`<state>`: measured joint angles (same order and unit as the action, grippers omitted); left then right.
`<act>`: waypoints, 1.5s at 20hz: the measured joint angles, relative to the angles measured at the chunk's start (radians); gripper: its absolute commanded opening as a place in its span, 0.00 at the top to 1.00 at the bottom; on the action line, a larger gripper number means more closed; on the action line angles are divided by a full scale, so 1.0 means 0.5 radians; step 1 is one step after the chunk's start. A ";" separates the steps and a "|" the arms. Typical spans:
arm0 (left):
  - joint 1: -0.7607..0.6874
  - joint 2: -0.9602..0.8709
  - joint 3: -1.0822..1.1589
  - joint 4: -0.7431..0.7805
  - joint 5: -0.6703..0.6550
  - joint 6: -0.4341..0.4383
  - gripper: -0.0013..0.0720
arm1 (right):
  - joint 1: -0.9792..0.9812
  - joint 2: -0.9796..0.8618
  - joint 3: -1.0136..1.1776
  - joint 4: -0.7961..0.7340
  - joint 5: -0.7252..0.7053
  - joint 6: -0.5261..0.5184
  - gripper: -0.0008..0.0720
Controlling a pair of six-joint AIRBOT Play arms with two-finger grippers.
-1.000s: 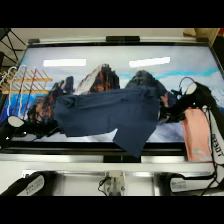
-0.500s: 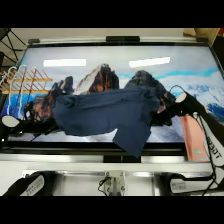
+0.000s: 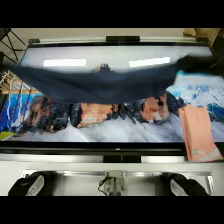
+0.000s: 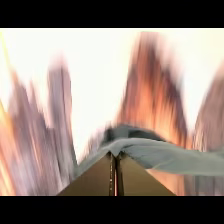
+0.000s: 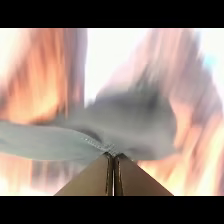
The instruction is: Fold the shirts.
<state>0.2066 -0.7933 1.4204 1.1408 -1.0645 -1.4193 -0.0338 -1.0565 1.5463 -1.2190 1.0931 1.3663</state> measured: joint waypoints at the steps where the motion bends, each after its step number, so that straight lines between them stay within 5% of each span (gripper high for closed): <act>1: 0.000 0.050 0.242 0.076 0.037 -0.053 0.94 | -0.005 0.125 0.124 -0.038 -0.100 -0.011 0.89; 6: 0.000 0.313 0.889 0.287 0.115 -0.324 0.94 | -0.014 0.681 0.430 -0.190 -0.443 0.006 0.89; 11: 0.000 0.429 1.011 0.342 -0.158 -0.397 0.94 | -0.017 0.877 0.489 -0.463 -0.196 0.125 0.89; 21: -0.002 0.136 0.173 0.353 -0.420 -0.207 0.94 | -0.014 0.150 0.311 -0.507 0.667 0.210 0.89; 25: -0.017 -0.243 -0.257 0.349 -0.188 -0.174 0.94 | 0.028 -0.396 0.098 -0.437 0.388 0.227 0.89; 30: -0.050 -0.859 -0.355 0.171 0.320 -0.180 0.94 | 0.134 -0.975 0.028 -0.415 -0.330 0.317 0.89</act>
<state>0.1814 -1.2228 1.2430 1.2263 -0.9047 -1.5093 0.0334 -1.5440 1.5604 -1.4265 0.9279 1.5249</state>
